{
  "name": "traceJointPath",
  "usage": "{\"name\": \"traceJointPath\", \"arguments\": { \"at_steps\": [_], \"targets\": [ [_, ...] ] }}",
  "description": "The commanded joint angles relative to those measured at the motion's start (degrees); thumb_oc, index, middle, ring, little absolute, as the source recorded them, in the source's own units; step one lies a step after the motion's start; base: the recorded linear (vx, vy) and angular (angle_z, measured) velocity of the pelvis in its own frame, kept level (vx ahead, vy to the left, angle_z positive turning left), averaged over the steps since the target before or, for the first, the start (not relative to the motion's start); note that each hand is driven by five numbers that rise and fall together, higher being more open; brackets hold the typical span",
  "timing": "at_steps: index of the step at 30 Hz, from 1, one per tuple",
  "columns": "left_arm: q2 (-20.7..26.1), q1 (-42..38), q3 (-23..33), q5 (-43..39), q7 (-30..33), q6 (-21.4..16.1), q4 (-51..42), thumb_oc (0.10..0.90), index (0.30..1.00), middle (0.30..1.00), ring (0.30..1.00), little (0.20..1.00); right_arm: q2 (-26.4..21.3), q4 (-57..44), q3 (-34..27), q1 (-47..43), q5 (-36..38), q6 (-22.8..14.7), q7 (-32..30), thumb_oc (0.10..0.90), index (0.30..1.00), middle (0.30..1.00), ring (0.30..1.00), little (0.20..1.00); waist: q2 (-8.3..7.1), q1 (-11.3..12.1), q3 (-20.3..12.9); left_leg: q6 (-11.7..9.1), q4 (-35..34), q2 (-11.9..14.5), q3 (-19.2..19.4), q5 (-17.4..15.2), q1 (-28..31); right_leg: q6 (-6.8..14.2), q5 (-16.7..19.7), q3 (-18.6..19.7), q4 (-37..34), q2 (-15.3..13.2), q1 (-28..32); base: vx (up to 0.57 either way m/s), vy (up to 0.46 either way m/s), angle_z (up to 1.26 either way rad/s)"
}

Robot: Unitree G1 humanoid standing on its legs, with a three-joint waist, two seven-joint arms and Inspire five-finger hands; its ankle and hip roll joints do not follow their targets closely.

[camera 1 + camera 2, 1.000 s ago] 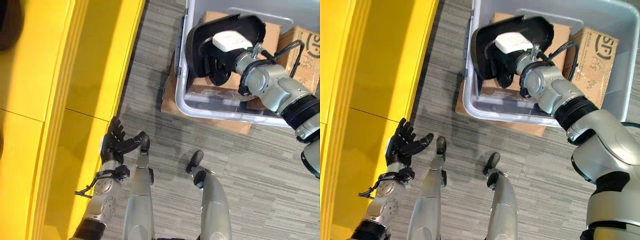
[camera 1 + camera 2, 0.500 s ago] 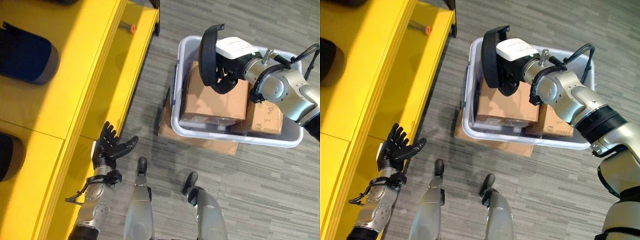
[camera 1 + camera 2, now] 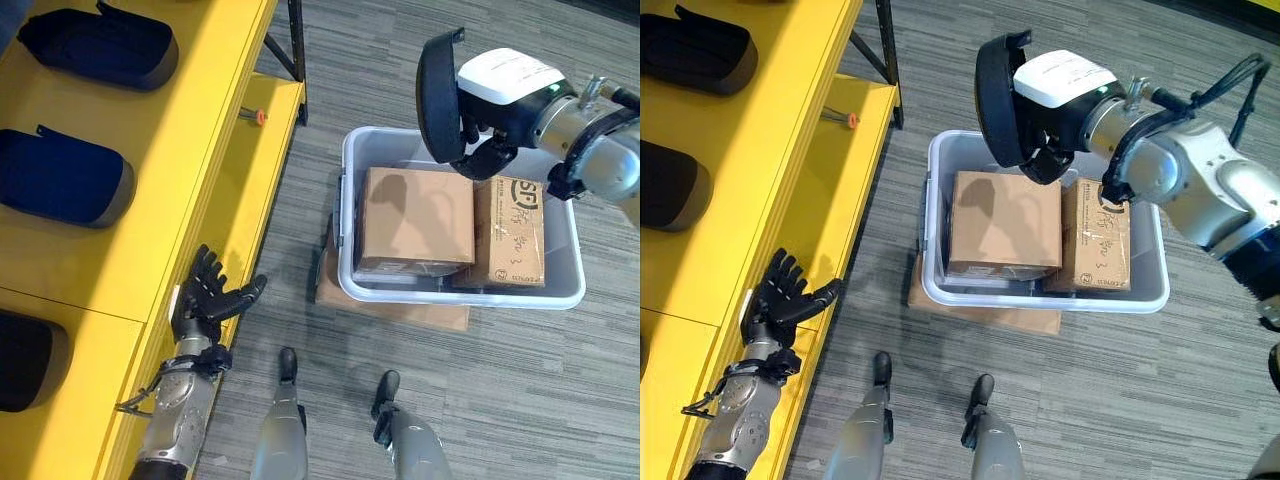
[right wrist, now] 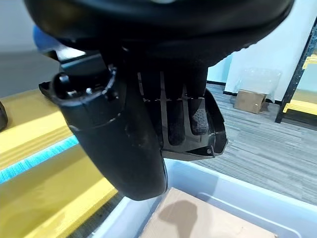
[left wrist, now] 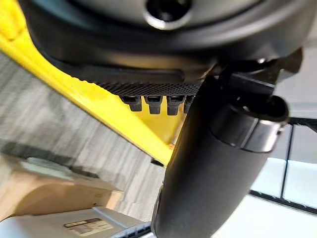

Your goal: Move parts from the plastic box to the shelf.

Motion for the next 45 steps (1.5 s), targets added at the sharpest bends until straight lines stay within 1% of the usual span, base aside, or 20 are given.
{"name": "traceJointPath", "arguments": {
  "at_steps": [1, 5, 7, 8, 10, 13, 14, 16, 17, 18, 20, 21, 25, 29, 31, 34, 36, 41, 42, 45],
  "targets": [
    [5.23, 1.77, 0.24, 5.47, -0.7, -5.72, -7.26, 0.9, 1.0, 1.0, 1.0, 1.0, 1.82, -0.03, -2.49, -1.35, 3.82, -1.77, -2.33, 0.4, 0.3, 0.3, 0.3, 0.3, -3.5, -0.51, -13.93, -2.27, -3.65, 1.09, -0.34, -4.07, 6.74, 4.14, 2.4, 2.43, -4.14, -0.95, 4.03, 0.05, 0.008, -0.03],
    [9.96, -0.56, 2.74, 12.77, 1.63, -8.11, -10.78, 0.9, 1.0, 1.0, 1.0, 1.0, 1.79, -0.28, -2.25, -1.49, 4.61, -2.39, -1.84, 0.4, 0.3, 0.3, 0.3, 0.3, -3.3, -0.78, -15.51, -2.56, -4.14, 1.13, -0.06, -4.38, 7.53, 4.37, 2.47, 2.72, -4.97, -0.93, 5.04, 0.05, 0.009, -0.08],
    [14.54, -2.9, 4.65, 19.34, 4.53, -10.02, -12.77, 0.9, 1.0, 1.0, 1.0, 1.0, 2.36, -0.16, -2.41, -1.74, 4.81, -2.72, -1.82, 0.4, 0.3, 0.3, 0.3, 0.3, -3.04, -1.06, -16.65, -2.69, -4.29, 1.19, 0.13, -4.64, 8.29, 4.45, 2.33, 2.88, -5.0, -1.01, 5.57, 0.06, 0.016, -0.04],
    [14.58, -2.92, 4.62, 19.48, 4.65, -10.04, -12.75, 0.9, 1.0, 1.0, 1.0, 1.0, 2.42, -0.11, -2.49, -1.7, 4.79, -2.74, -1.83, 0.4, 0.3, 0.3, 0.3, 0.3, -3.11, -1.07, -16.62, -2.7, -4.28, 1.19, 0.13, -4.66, 8.31, 4.45, 2.31, 2.88, -4.99, -1.01, 5.6, 0.04, 0.009, -0.03],
    [17.73, -4.49, 5.52, 23.77, 6.72, -11.17, -13.66, 0.9, 1.0, 1.0, 1.0, 1.0, 3.05, -0.13, -2.54, -1.9, 5.21, -3.1, -1.69, 0.4, 0.3, 0.3, 0.3, 0.3, -2.94, -1.29, -17.26, -2.76, -4.29, 1.17, 0.29, -4.96, 8.82, 4.47, 2.0, 3.05, -4.88, -1.0, 6.05, 0.05, 0.009, 0.0],
    [24.48, -6.63, 5.84, 35.2, 10.88, -11.78, -16.56, 0.9, 1.0, 1.0, 1.0, 1.0, 4.35, 0.49, -2.27, -1.68, 5.19, -3.6, -1.35, 0.4, 0.3, 0.3, 0.3, 0.3, -2.58, -1.59, -18.31, -2.84, -4.4, 1.23, 0.64, -5.42, 9.78, 4.63, 1.67, 3.33, -4.89, -1.04, 6.87, 0.06, 0.018, -0.01],
    [24.52, -6.61, 5.79, 35.39, 11.04, -11.78, -16.56, 0.9, 1.0, 1.0, 1.0, 1.0, 4.42, 0.55, -2.36, -1.61, 5.18, -3.64, -1.35, 0.4, 0.3, 0.3, 0.3, 0.3, -2.65, -1.61, -18.31, -2.85, -4.39, 1.23, 0.65, -5.44, 9.8, 4.64, 1.67, 3.33, -4.91, -1.04, 6.92, 0.05, 0.009, 0.01],
    [30.13, -8.58, 5.03, 42.82, 13.89, -11.54, -18.0, 0.9, 1.0, 1.0, 1.0, 1.0, 5.53, 0.57, -1.29, -1.88, 5.11, -4.09, -1.05, 0.4, 0.3, 0.3, 0.3, 0.3, -2.32, -1.91, -19.03, -2.95, -4.43, 1.25, 0.72, -5.85, 10.62, 4.78, 1.45, 3.41, -4.89, -0.97, 7.6, 0.05, 0.008, 0.01],
    [30.15, -8.64, 4.93, 43.01, 14.06, -11.52, -17.96, 0.9, 1.0, 1.0, 1.0, 1.0, 5.57, 0.61, -1.34, -1.85, 5.1, -4.1, -1.06, 0.4, 0.3, 0.3, 0.3, 0.3, -2.38, -1.92, -19.05, -2.95, -4.43, 1.23, 0.71, -5.82, 10.58, 4.78, 1.49, 3.4, -4.93, -0.98, 7.59, 0.08, 0.014, -0.01],
    [34.88, -9.69, 4.69, 49.21, 15.89, -11.19, -18.73, 0.9, 1.0, 1.0, 1.0, 1.0, 6.5, 0.97, -0.7, -1.68, 4.89, -4.4, -0.9, 0.4, 0.3, 0.3, 0.3, 0.3, -2.09, -2.06, -19.48, -3.06, -4.36, 1.35, 0.81, -6.42, 11.18, 4.96, 1.09, 3.46, -4.98, -0.92, 8.23, 0.03, 0.009, 0.01],
    [40.01, -11.79, 4.24, 55.28, 17.16, -10.78, -20.51, 0.9, 1.0, 1.0, 1.0, 1.0, 6.97, 0.01, 0.28, -2.06, 4.59, -4.86, -0.57, 0.4, 0.3, 0.3, 0.3, 0.3, -1.91, -2.35, -19.94, -3.14, -4.39, 1.35, 0.78, -6.61, 11.48, 5.06, 1.04, 3.42, -5.16, -0.96, 8.59, 0.03, 0.006, 0.0],
    [40.04, -11.93, 4.13, 55.41, 17.26, -10.74, -20.49, 0.9, 1.0, 1.0, 1.0, 1.0, 6.92, -0.01, 0.16, -2.03, 4.59, -4.84, -0.56, 0.4, 0.3, 0.3, 0.3, 0.3, -1.99, -2.34, -19.88, -3.09, -4.46, 1.29, 0.76, -6.28, 11.34, 5.0, 1.31, 3.4, -5.24, -1.0, 8.47, 0.0, 0.0, 0.0],
    [48.03, -16.72, 1.7, 63.34, 18.19, -11.09, -24.0, 0.9, 1.0, 1.0, 1.0, 1.0, 8.89, 0.54, 1.09, -1.6, 3.58, -5.41, -0.55, 0.4, 0.3, 0.3, 0.3, 0.3, -1.65, -2.65, -20.7, -3.2, -4.47, 1.25, 0.73, -6.5, 11.63, 5.1, 1.1, 3.14, -5.5, -1.01, 9.13, 0.01, 0.001, 0.01],
    [56.0, -23.94, -2.89, 69.56, 18.56, -11.84, -28.69, 0.9, 1.0, 1.0, 1.0, 1.0, 11.17, 0.96, 1.76, -0.99, 2.65, -5.79, -0.55, 0.4, 0.3, 0.3, 0.3, 0.3, -0.92, -3.13, -21.39, -3.22, -4.47, 1.22, 0.4, -6.87, 12.2, 5.25, 0.77, 2.78, -5.72, -0.94, 10.06, 0.03, 0.005, 0.06],
    [60.54, -31.49, -8.51, 73.19, 19.31, -11.98, -30.6, 0.9, 1.0, 1.0, 1.0, 1.0, 12.31, 1.17, 2.68, -1.53, 2.43, -6.08, -0.35, 0.4, 0.3, 0.3, 0.3, 0.3, -0.6, -3.5, -21.83, -3.26, -4.47, 1.22, 0.3, -6.97, 12.34, 5.31, 0.82, 2.59, -6.03, -0.95, 10.48, 0.0, 0.005, 0.02],
    [63.09, -36.91, -12.84, 75.57, 19.82, -12.21, -31.99, 0.9, 1.0, 1.0, 1.0, 1.0, 13.0, 1.27, 3.52, -2.02, 2.6, -6.36, -0.24, 0.4, 0.3, 0.3, 0.3, 0.3, -0.13, -3.79, -22.1, -3.28, -4.47, 1.23, 0.33, -7.02, 12.43, 5.38, 0.88, 2.54, -6.22, -0.98, 10.6, 0.0, 0.0, 0.0],
    [65.95, -44.97, -20.28, 78.38, 19.79, -12.39, -33.24, 0.9, 1.0, 1.0, 1.0, 1.0, 13.82, 1.46, 5.05, -2.88, 2.87, -6.49, 0.31, 0.4, 0.3, 0.3, 0.3, 0.3, 0.5, -4.02, -22.34, -3.31, -4.47, 1.27, 0.4, -7.08, 12.61, 5.45, 0.94, 2.54, -6.35, -0.97, 10.84, 0.0, 0.0, 0.0],
    [67.23, -53.89, -28.9, 80.22, 19.55, -13.09, -35.45, 0.9, 1.0, 1.0, 1.0, 1.0, 14.22, 1.13, 6.63, -4.17, 3.14, -6.88, 1.23, 0.4, 0.3, 0.3, 0.3, 0.3, 0.46, -3.69, -22.62, -3.33, -4.47, 1.26, 0.44, -7.2, 12.8, 5.51, 0.92, 2.66, -6.62, -0.93, 11.13, 0.0, 0.0, 0.0],
    [67.18, -57.71, -32.57, 80.67, 19.5, -13.22, -36.03, 0.9, 1.0, 1.0, 1.0, 1.0, 14.19, 1.03, 7.47, -4.87, 3.05, -7.12, 1.64, 0.4, 0.3, 0.3, 0.3, 0.3, 0.31, -3.59, -22.69, -3.33, -4.47, 1.26, 0.41, -7.22, 12.83, 5.52, 0.91, 2.68, -6.71, -0.9, 11.22, 0.0, 0.0, 0.0],
    [66.94, -60.41, -35.38, 80.9, 19.58, -13.36, -35.98, 0.9, 1.0, 1.0, 1.0, 1.0, 13.72, 1.05, 7.78, -4.9, 2.97, -7.41, 1.85, 0.4, 0.3, 0.3, 0.3, 0.3, -0.03, -3.35, -22.66, -3.36, -4.47, 1.27, 0.43, -7.22, 12.85, 5.5, 0.95, 2.68, -6.81, -0.95, 11.29, 0.0, 0.0, 0.0]
  ]
}}
